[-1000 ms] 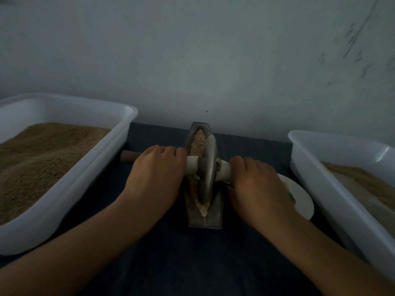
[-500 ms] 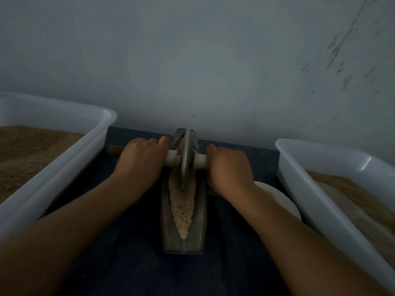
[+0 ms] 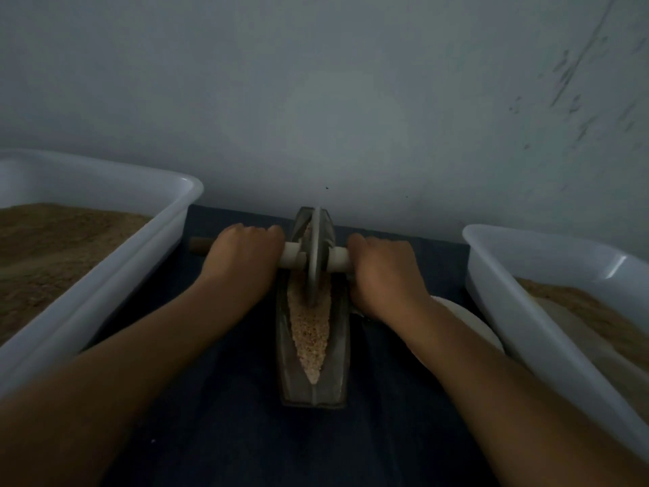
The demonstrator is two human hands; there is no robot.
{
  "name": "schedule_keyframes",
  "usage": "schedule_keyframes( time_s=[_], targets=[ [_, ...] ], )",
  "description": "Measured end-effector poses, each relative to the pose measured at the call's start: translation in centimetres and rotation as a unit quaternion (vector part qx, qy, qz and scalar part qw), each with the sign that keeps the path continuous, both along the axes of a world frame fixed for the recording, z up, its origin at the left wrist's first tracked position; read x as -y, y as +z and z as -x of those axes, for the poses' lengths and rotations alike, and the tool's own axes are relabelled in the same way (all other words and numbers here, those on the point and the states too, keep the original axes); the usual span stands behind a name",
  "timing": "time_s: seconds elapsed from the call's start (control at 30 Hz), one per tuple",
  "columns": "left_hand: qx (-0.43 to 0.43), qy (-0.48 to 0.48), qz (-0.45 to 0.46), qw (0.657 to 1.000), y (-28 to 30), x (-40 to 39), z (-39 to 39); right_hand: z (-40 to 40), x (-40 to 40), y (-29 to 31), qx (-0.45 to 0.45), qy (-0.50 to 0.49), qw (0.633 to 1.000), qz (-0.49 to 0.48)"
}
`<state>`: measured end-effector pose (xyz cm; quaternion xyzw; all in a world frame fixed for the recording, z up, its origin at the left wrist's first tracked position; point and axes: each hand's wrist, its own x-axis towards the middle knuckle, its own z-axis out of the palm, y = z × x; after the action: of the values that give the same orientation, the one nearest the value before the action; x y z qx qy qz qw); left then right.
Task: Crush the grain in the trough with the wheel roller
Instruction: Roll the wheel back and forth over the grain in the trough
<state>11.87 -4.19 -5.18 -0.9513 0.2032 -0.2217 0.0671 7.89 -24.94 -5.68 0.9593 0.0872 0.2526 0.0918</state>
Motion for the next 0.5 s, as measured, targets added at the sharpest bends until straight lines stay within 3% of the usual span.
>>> schedule_keyframes(
  time_s=[0.17, 0.5],
  targets=[
    [0.019, -0.054, 0.022, 0.998, 0.0, -0.8, 3.6, 4.5, -0.1, -1.0, -0.002, 0.014, 0.999, -0.043],
    [-0.018, -0.049, 0.059, 0.997, 1.3, -2.2, 7.9, 9.5, -0.9, -0.1, -0.006, 0.022, 0.997, -0.072]
  ],
)
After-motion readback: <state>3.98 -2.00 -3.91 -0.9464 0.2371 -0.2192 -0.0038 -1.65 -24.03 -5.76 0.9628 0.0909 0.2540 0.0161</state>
